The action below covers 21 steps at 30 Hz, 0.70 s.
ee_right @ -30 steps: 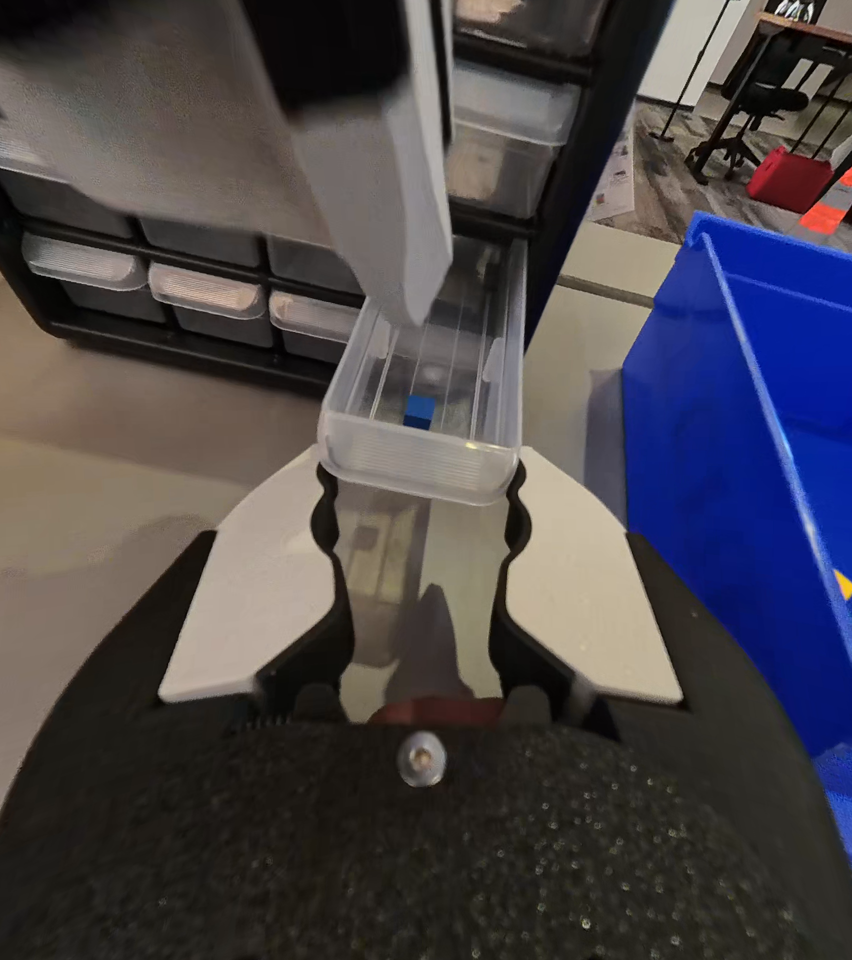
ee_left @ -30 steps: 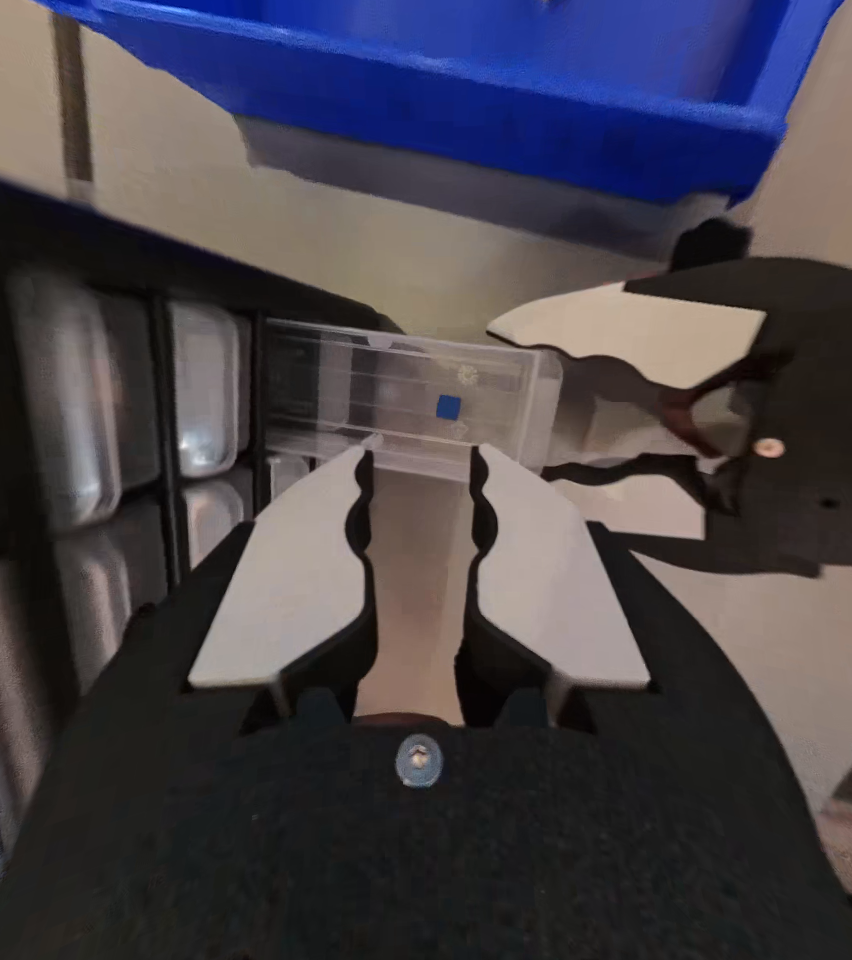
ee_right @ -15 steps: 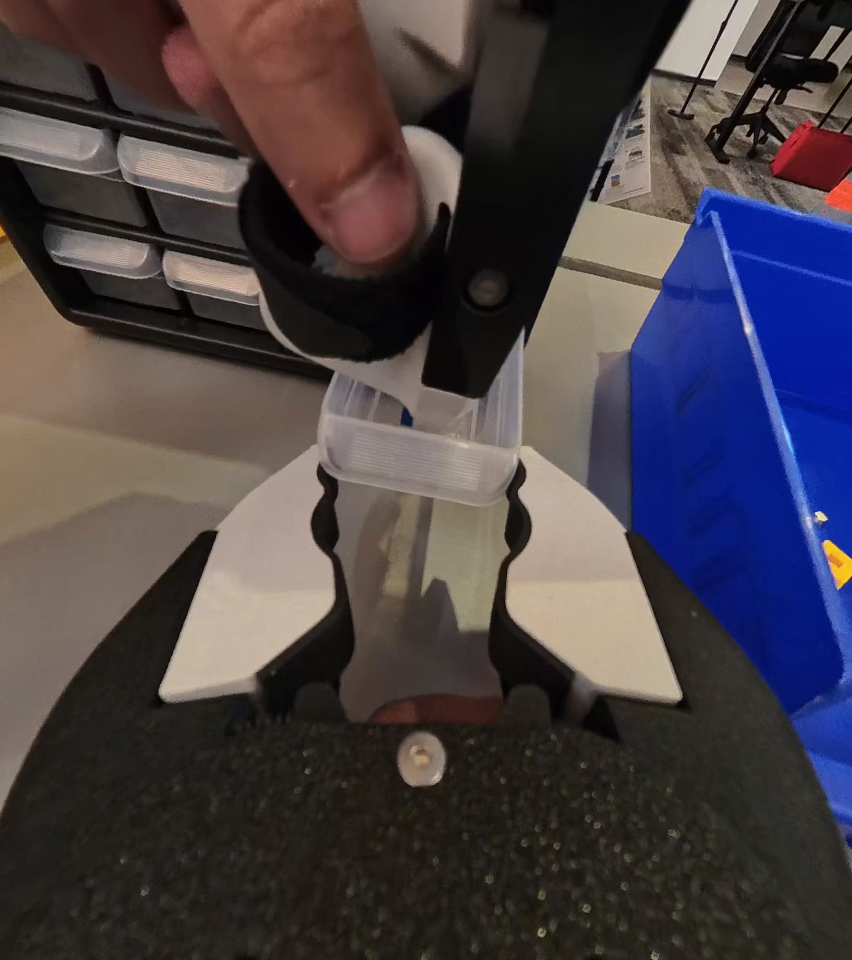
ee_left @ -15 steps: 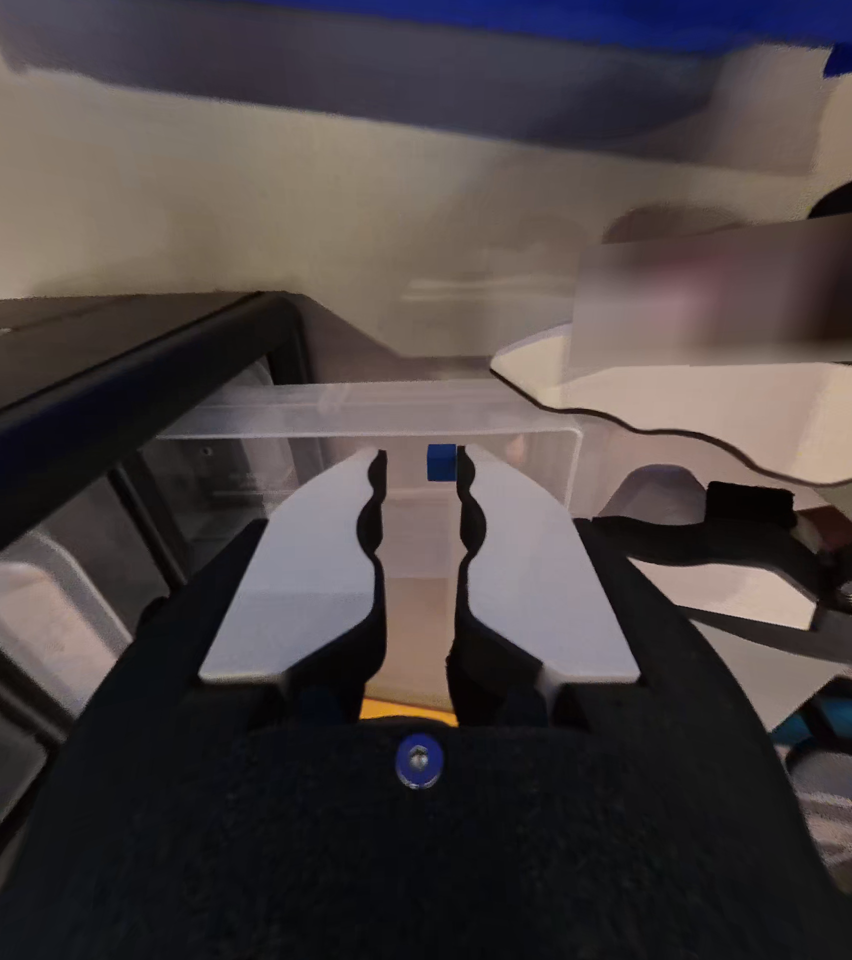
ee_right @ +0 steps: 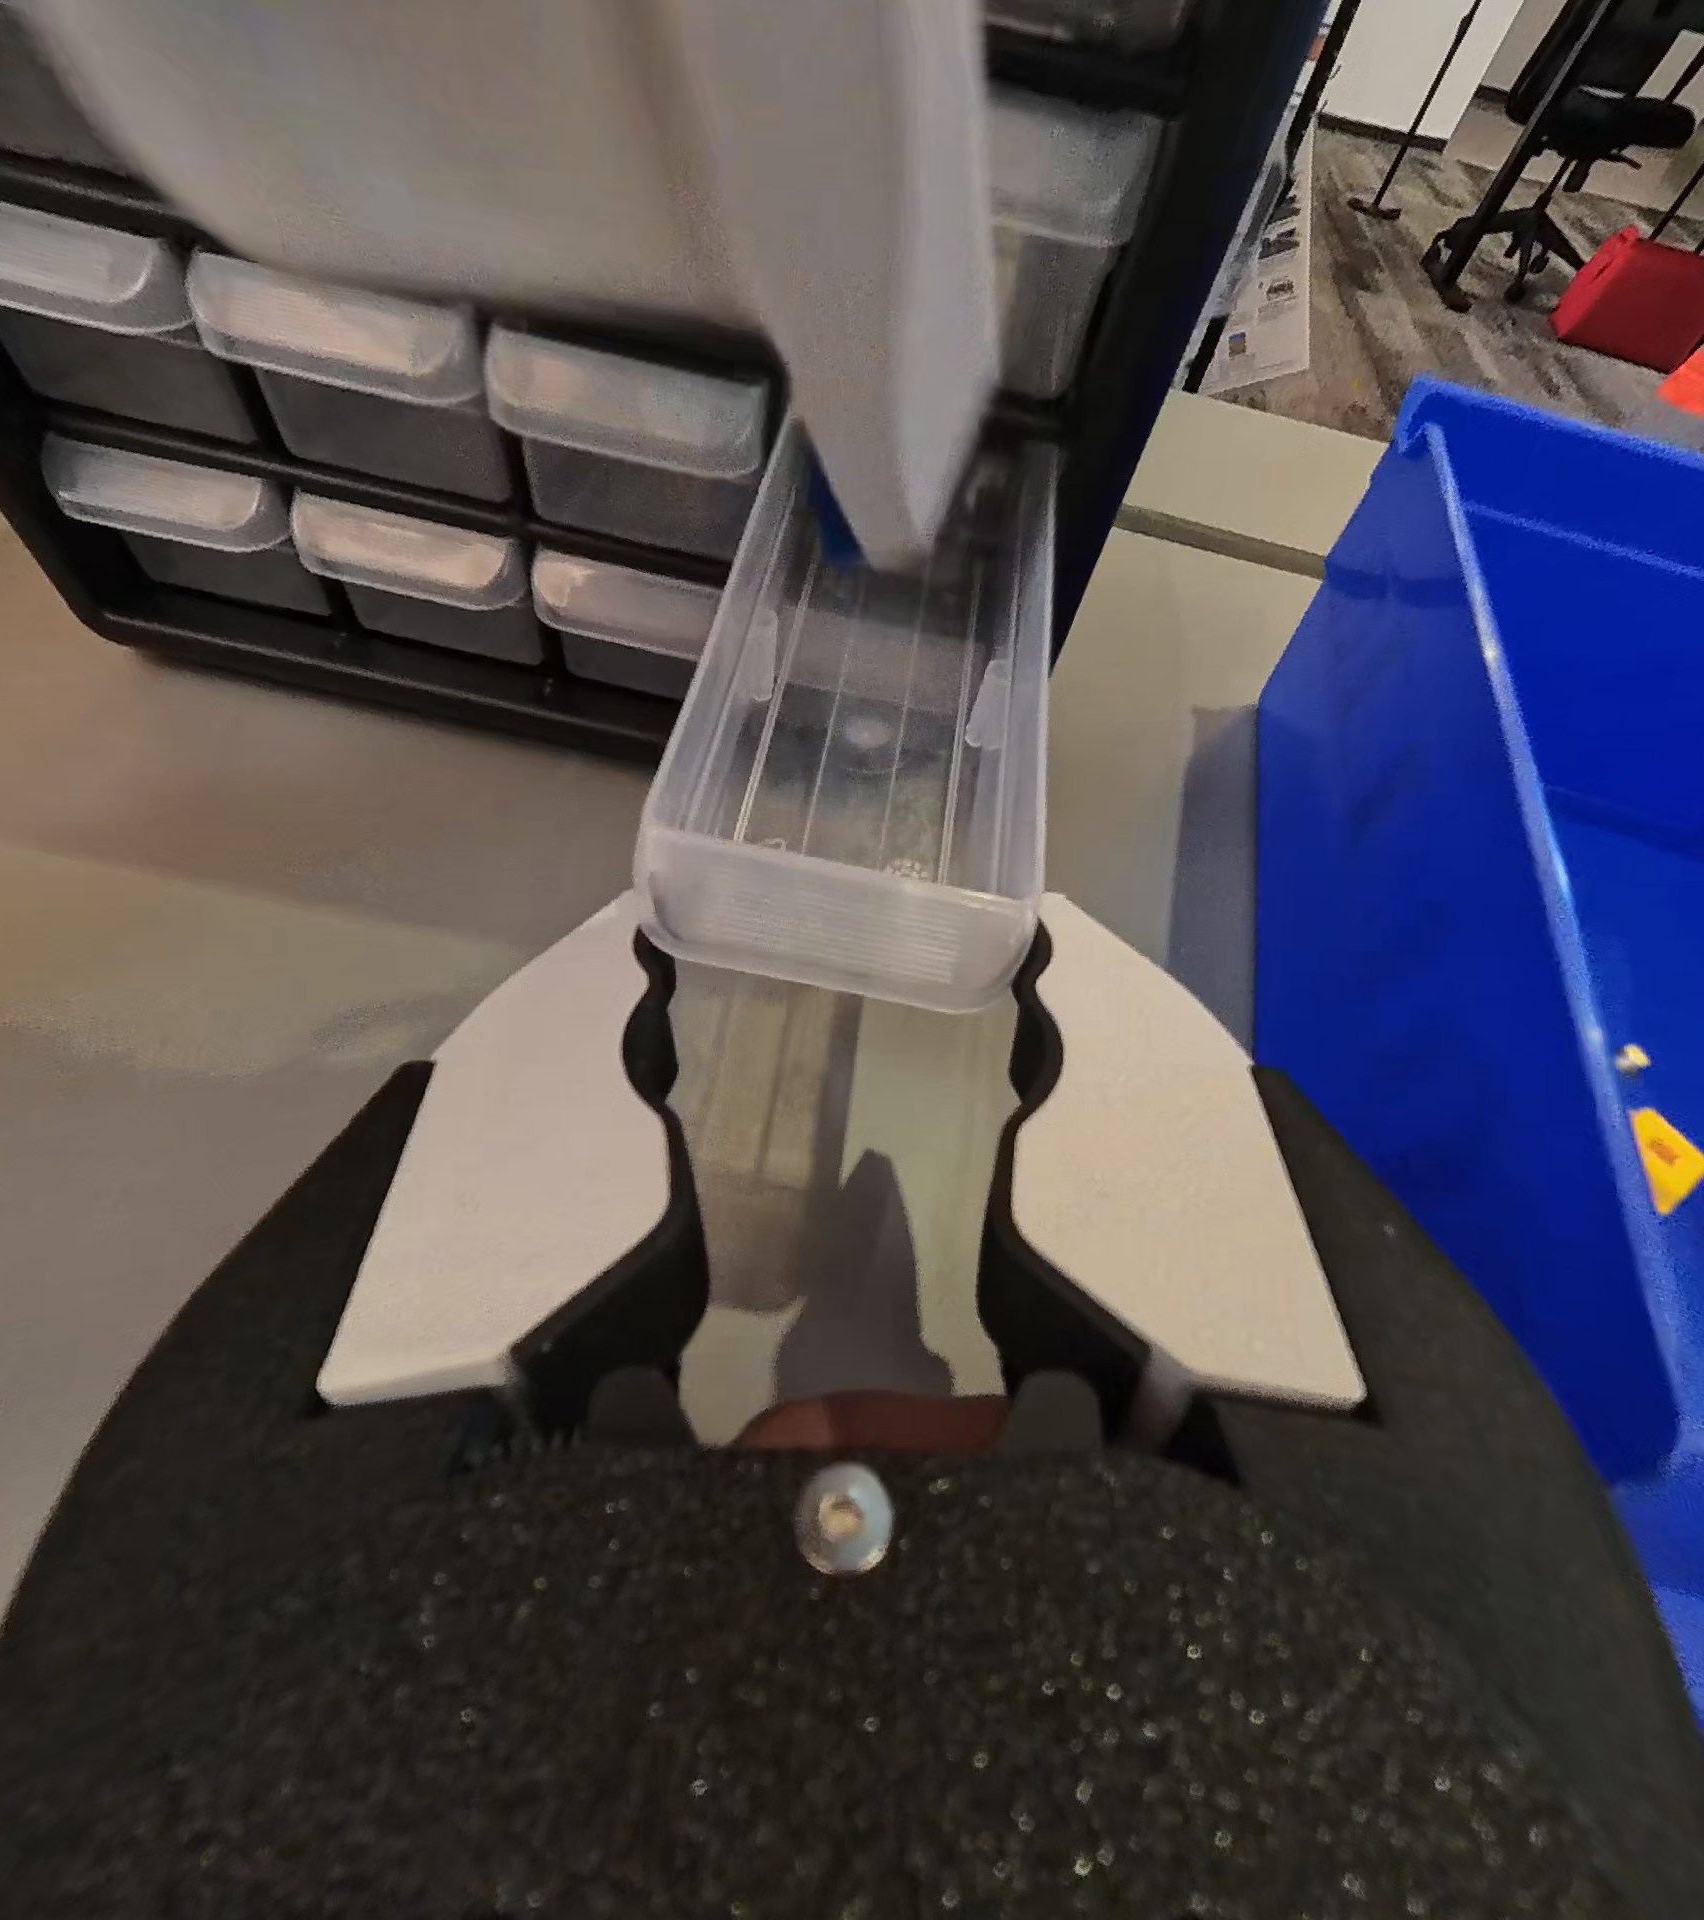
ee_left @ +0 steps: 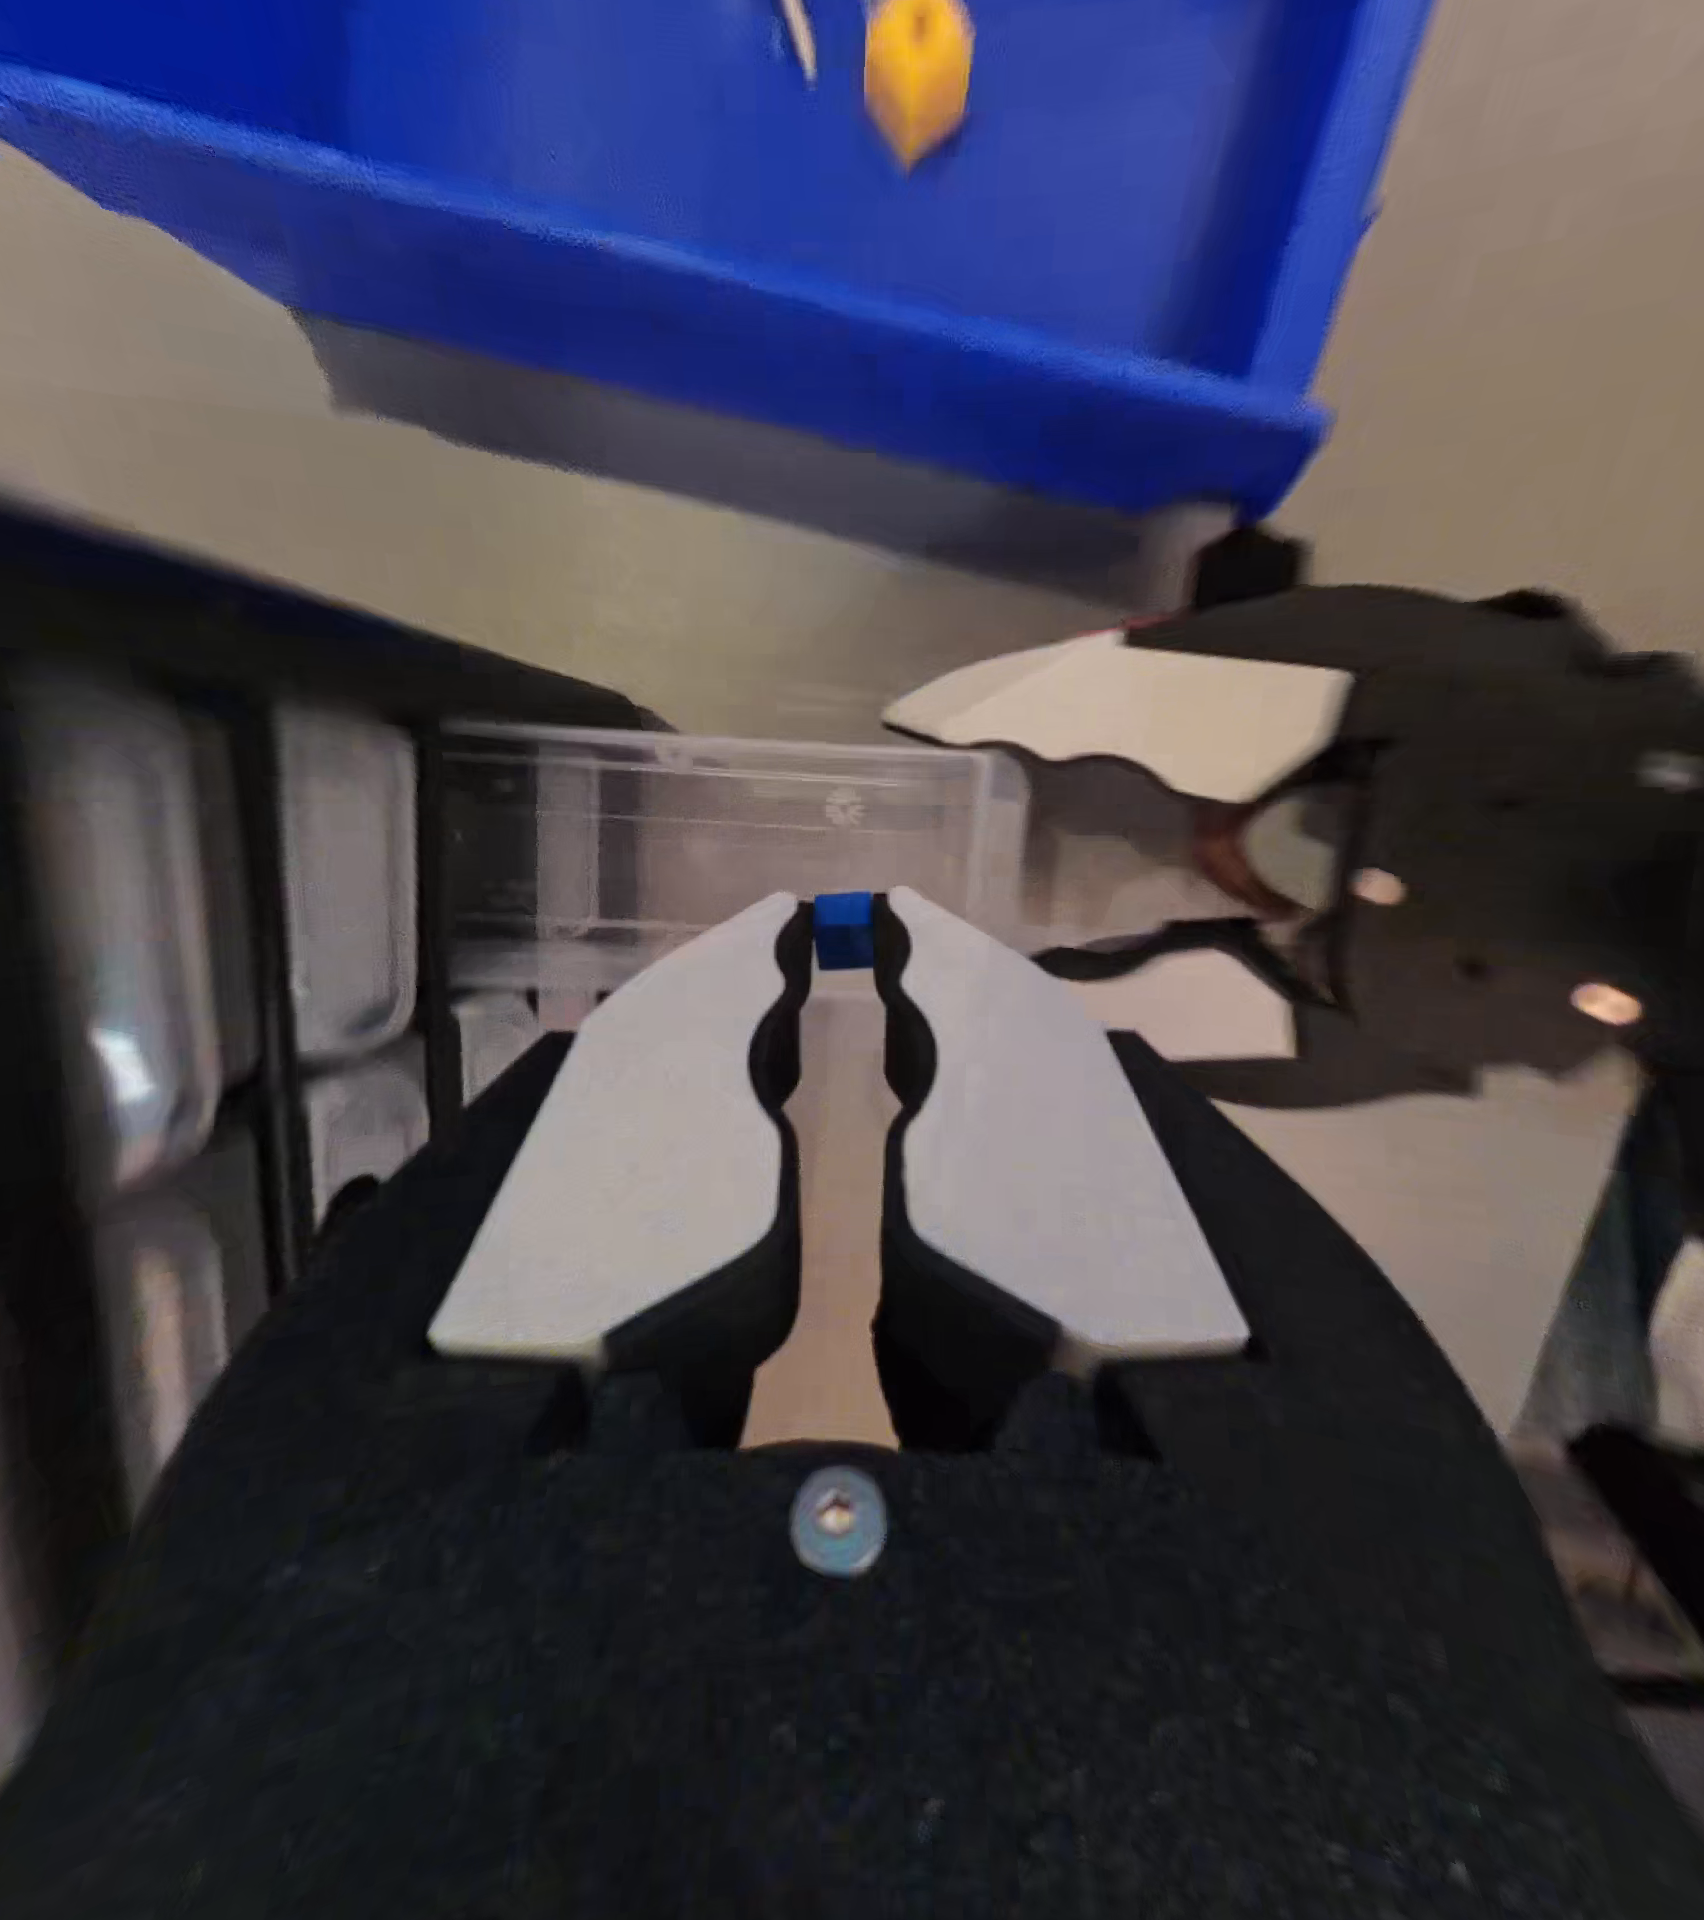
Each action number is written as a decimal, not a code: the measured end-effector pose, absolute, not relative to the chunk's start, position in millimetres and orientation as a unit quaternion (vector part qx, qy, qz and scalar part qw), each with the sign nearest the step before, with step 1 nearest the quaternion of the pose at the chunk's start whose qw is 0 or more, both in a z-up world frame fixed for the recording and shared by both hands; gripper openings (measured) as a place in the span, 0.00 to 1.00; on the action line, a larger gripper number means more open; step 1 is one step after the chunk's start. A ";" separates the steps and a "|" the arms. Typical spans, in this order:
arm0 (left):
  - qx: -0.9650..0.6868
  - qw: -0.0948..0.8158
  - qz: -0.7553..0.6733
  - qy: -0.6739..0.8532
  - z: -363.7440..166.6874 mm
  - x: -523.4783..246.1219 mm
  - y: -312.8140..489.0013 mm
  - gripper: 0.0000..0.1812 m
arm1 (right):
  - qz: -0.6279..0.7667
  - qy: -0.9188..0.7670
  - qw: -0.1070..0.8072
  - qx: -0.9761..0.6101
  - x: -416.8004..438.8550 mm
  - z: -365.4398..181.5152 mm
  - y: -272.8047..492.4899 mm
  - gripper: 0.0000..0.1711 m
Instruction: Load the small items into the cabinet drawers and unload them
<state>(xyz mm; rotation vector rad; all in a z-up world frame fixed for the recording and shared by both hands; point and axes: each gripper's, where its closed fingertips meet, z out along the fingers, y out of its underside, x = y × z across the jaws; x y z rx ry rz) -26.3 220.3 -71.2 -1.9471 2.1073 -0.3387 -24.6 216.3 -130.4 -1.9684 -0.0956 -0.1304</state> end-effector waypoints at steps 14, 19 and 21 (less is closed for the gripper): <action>-0.695 0.375 -0.528 0.312 -43.5 -187.0 139.9 0.06 | -0.024 -0.028 0.526 -0.849 -23.8 -135.6 249.3 0.35; -0.688 0.349 -0.592 0.232 -72.1 -198.8 121.5 0.06 | -0.098 -0.067 0.577 -0.808 -28.4 -115.4 249.9 0.15; -0.685 0.324 -0.613 0.226 -77.2 -195.9 117.7 0.06 | -0.089 -0.067 0.574 -0.811 -31.7 -115.6 259.9 0.14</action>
